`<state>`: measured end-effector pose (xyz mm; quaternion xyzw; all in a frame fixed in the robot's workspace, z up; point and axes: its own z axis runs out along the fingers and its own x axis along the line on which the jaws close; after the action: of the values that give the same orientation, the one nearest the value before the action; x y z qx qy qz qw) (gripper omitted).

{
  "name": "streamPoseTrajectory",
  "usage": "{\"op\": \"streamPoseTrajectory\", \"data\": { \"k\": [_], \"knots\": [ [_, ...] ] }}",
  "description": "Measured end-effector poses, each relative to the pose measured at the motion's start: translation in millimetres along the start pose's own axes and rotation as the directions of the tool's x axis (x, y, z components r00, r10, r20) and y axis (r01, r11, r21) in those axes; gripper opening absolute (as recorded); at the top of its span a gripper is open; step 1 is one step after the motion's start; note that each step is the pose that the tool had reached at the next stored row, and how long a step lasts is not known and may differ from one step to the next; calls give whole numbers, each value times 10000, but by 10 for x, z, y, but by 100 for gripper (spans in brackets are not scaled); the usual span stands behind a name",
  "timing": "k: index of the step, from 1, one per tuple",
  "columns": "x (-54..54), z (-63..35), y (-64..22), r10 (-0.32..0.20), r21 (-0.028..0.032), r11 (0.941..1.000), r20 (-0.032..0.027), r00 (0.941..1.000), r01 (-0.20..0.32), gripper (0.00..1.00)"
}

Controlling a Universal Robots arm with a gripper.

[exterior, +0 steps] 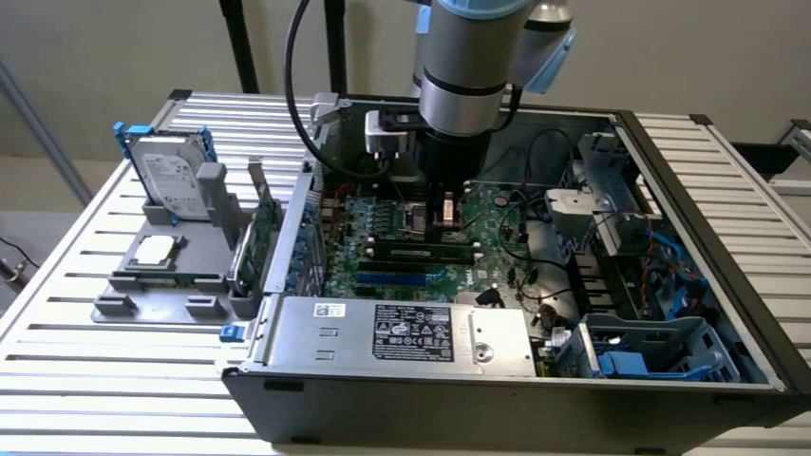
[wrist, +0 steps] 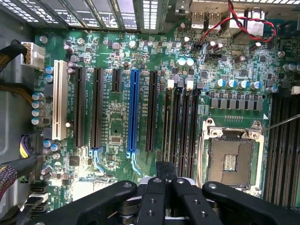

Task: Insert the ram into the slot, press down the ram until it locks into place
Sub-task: 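Press down the ram until it locks into place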

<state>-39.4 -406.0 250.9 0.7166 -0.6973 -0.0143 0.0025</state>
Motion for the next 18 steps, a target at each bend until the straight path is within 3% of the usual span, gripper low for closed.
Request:
{"op": "streamPoseTrajectory", "data": {
  "k": [10, 18],
  "knots": [
    [0, 4, 9, 2, -1, 10000, -2, 10000, -2, 11],
    [-34, 75, 24, 152, 2, 9999, 3, 9999, -152, 11]
  ]
}}
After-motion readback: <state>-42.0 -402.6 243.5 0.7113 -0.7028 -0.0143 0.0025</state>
